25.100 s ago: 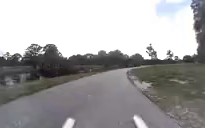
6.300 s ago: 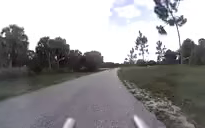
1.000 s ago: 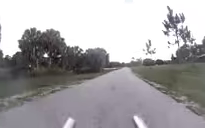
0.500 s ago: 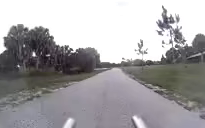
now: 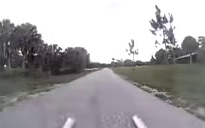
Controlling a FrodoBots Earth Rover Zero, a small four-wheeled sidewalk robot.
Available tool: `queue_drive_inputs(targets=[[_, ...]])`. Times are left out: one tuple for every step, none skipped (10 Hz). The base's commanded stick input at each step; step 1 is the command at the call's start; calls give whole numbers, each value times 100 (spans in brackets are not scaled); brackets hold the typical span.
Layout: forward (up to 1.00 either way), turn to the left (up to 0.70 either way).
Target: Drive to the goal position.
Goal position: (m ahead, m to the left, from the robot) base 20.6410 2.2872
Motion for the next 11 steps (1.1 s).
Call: queue_drive_inputs(targets=[[85, 0], [85, 0], [85, 0], [85, 0], [85, 0], [85, 0], [85, 0], [85, 0], [85, 0], [85, 0], [85, 0]])
